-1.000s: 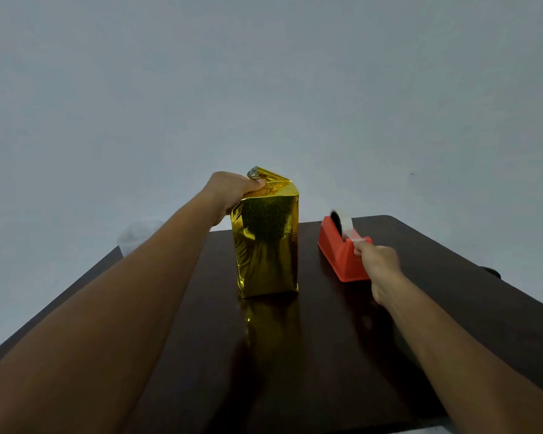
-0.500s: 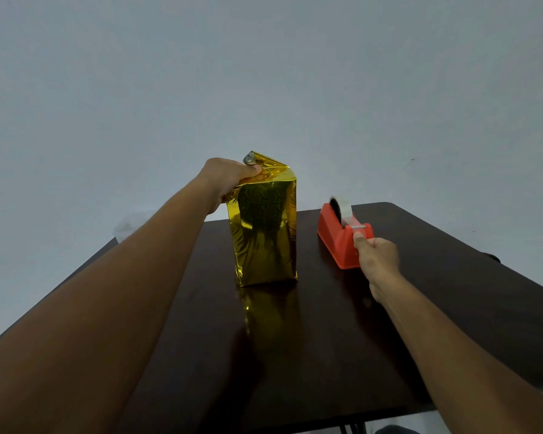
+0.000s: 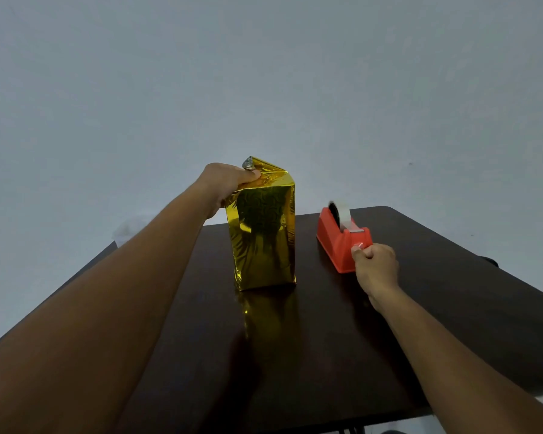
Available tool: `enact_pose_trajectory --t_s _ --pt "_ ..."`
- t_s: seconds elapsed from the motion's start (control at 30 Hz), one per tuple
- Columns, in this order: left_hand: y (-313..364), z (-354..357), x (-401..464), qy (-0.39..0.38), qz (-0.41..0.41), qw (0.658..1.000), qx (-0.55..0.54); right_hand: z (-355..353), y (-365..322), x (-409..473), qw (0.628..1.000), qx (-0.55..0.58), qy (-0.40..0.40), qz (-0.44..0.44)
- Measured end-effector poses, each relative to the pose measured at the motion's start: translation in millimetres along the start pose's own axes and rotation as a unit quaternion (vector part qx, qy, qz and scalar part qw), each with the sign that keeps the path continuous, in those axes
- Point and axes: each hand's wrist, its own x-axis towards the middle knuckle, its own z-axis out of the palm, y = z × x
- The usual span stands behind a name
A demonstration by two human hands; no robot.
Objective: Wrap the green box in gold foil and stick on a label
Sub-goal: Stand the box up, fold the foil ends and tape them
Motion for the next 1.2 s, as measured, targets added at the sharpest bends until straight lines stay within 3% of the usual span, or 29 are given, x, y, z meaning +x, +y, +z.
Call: enact_pose_trajectory --t_s 0.13,0.23,0.33,0.4,0.57,0.63,0.7,1.2 --pt "4.8 -3.3 -1.3 -0.008 -0.008 1.000 0.000 -12.0 -18.1 -16.3 0.994 -0.075 0.035 -0.072" --pt "7.6 -11.9 -1.3 -0.023 -0.023 0.999 0.024 -20.1 -51.9 -23.2 0.980 0.009 0.030 -0.194" --pt "5.7 -18.4 -1.2 -0.060 -0.025 0.997 0.035 -26.8 -97.9 -19.7 0.958 0.118 -0.045 -0.258" --pt "4.3 -22.3 -2.1 -0.086 -0.021 0.996 0.027 -28.7 -131.7 -14.6 0.941 0.130 -0.093 -0.297" --pt "2.0 -26.3 -4.6 -0.136 -0.012 0.991 0.011 -41.2 -201.3 -14.0 0.872 0.017 -0.305 -0.382" --pt "2.4 -27.0 -5.9 -0.152 -0.013 0.988 0.011 -47.1 -220.8 -17.4 0.843 -0.048 -0.387 -0.371" --pt "2.9 -26.8 -6.8 -0.164 -0.014 0.986 0.012 -47.1 -234.3 -19.8 0.828 -0.096 -0.418 -0.360" --pt "1.5 -24.7 -3.1 -0.176 -0.015 0.984 0.001 -43.2 -252.0 -11.6 0.823 -0.198 -0.408 -0.342"
